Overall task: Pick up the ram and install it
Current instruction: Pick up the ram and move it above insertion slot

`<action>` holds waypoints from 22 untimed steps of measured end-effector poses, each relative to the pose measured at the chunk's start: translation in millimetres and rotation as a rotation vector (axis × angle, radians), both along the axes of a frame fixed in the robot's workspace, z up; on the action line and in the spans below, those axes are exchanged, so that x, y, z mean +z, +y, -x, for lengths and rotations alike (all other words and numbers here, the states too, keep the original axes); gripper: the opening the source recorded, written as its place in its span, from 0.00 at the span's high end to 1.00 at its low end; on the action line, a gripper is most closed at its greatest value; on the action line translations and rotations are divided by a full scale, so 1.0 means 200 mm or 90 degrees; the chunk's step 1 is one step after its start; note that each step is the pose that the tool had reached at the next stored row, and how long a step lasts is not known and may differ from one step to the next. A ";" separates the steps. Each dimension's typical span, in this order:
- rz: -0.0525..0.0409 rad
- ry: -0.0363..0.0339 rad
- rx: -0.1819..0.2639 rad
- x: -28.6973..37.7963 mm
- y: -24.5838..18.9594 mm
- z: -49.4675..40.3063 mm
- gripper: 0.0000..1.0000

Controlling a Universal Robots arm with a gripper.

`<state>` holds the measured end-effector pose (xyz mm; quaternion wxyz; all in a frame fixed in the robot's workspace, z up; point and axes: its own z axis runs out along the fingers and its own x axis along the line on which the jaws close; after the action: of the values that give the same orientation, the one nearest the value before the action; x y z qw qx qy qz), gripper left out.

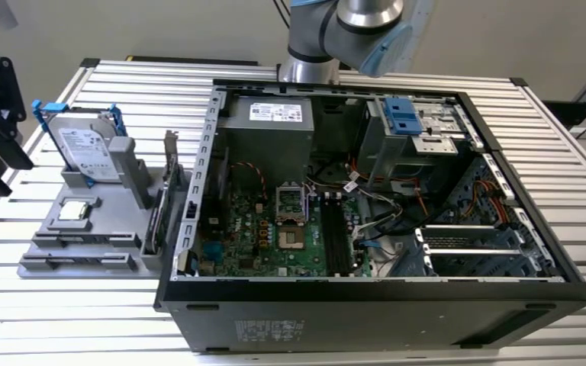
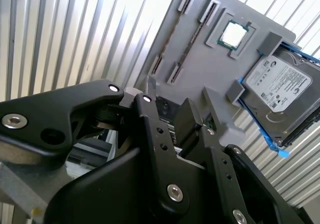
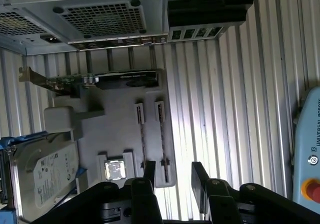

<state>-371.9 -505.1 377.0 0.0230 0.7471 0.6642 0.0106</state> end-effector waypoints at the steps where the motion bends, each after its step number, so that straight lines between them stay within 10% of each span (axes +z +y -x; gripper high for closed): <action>1: 0.0000 -0.0001 0.000 -0.003 0.000 0.000 0.00; 22: 0.0000 0.0000 0.000 -0.056 0.000 0.000 0.00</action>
<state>-371.9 -505.1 365.8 0.0230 0.7471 0.6642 0.0106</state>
